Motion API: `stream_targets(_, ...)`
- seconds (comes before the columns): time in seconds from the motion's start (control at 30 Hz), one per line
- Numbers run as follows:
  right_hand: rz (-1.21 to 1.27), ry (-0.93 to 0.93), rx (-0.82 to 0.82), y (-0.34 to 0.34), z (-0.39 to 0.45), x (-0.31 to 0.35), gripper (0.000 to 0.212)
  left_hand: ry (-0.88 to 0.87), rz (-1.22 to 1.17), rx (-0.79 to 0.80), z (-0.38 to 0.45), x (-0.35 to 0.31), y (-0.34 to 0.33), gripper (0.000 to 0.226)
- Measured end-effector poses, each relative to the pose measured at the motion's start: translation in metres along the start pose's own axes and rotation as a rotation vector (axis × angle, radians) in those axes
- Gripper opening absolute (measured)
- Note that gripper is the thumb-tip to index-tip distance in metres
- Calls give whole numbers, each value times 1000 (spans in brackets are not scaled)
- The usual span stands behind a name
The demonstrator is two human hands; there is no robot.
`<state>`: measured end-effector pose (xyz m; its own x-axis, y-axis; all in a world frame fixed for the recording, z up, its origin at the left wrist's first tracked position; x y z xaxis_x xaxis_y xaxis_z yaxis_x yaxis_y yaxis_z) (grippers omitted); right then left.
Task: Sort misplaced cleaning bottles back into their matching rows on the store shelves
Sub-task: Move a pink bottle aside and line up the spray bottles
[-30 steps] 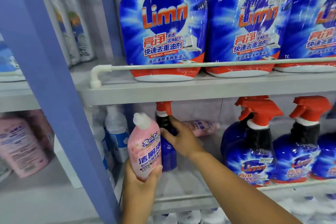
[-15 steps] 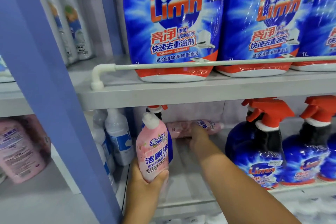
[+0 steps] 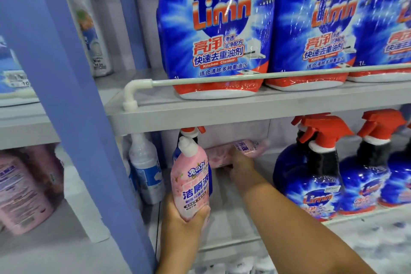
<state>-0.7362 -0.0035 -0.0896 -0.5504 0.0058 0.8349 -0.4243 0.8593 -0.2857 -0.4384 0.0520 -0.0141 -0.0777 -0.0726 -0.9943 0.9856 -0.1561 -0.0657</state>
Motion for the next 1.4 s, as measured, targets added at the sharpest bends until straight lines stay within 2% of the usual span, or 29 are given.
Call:
stream_targets(0.1,-121,252,57,5,-55,31,43,-4,-15,1,-4,-6,0,53)
stream_targets(0.2,-262,519,128,15,-111,60,36,-30,-5,-6,-10,-16,0,38)
stream_targets(0.27,-413,649,160,22,-135,64,36,-79,6,-24,-10,-25,2,39)
stream_targets(0.47,-623,807,197,62,-185,54,46,-90,41,-3,-5,-31,-1,42)
stream_targets(0.7,-684,825,238,83,-196,59,46,-146,11,50,-29,-60,-8,40)
stream_targets(0.83,-540,844,319,102,-232,72,49,-275,-48,87,-76,-96,-4,55)
stream_targets(0.9,-454,822,386,110,-252,80,50,-208,-35,63,-90,-77,16,62)
stream_targets(0.93,-411,803,428,113,-261,82,50,-147,-22,71,-94,-62,26,57)
stream_targets(0.97,-388,789,468,114,-271,84,50,-124,3,48,-103,-59,42,56)
stream_targets(1.0,-381,785,505,115,-280,83,53,-159,52,-39,-115,-67,63,58)
stream_targets(1.07,-364,774,584,113,-300,78,64,-289,86,-289,-145,-97,103,64)
stream_targets(1.13,-330,759,700,102,-317,68,79,-331,90,-392,-181,-127,122,65)
stream_targets(1.2,-293,713,839,89,-329,47,88,-311,60,-508,-196,-123,151,63)
stream_targets(1.3,-310,630,1011,65,-350,5,80,-239,140,-552,-191,-119,192,64)
stream_targets(1.4,-383,521,1110,36,-372,-44,73,-218,141,-565,-170,-110,236,44)
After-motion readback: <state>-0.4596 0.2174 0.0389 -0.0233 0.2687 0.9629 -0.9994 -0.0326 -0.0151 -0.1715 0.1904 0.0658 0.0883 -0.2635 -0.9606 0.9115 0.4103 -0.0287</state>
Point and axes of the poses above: each hand's wrist, its own z-axis towards the middle knuckle, its own y-axis out of the back of the hand, x = y × z, the point moved 10 cm from there along z, towards the middle knuckle, and after that the axes turned 8 degrees about -z, right-handed, at the moved point
